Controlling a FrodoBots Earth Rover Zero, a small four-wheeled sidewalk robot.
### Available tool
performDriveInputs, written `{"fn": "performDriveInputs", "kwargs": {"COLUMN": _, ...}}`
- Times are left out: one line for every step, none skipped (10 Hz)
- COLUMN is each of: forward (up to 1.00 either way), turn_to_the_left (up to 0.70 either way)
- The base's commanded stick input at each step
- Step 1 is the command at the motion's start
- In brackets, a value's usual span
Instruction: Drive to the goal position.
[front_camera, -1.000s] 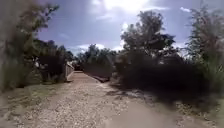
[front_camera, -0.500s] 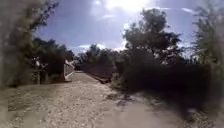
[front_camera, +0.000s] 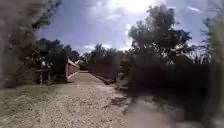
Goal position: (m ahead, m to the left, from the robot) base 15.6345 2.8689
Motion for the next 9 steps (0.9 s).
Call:
{"fn": "performDriveInputs", "kwargs": {"forward": 0.70, "turn_to_the_left": 0.00}}
{"fn": "performDriveInputs", "kwargs": {"forward": 0.70, "turn_to_the_left": 0.00}}
{"fn": "performDriveInputs", "kwargs": {"forward": 0.70, "turn_to_the_left": 0.00}}
{"fn": "performDriveInputs", "kwargs": {"forward": 0.70, "turn_to_the_left": 0.00}}
{"fn": "performDriveInputs", "kwargs": {"forward": 0.70, "turn_to_the_left": 0.00}}
{"fn": "performDriveInputs", "kwargs": {"forward": 0.70, "turn_to_the_left": 0.27}}
{"fn": "performDriveInputs", "kwargs": {"forward": 0.70, "turn_to_the_left": 0.27}}
{"fn": "performDriveInputs", "kwargs": {"forward": 0.70, "turn_to_the_left": 0.27}}
{"fn": "performDriveInputs", "kwargs": {"forward": 0.70, "turn_to_the_left": 0.06}}
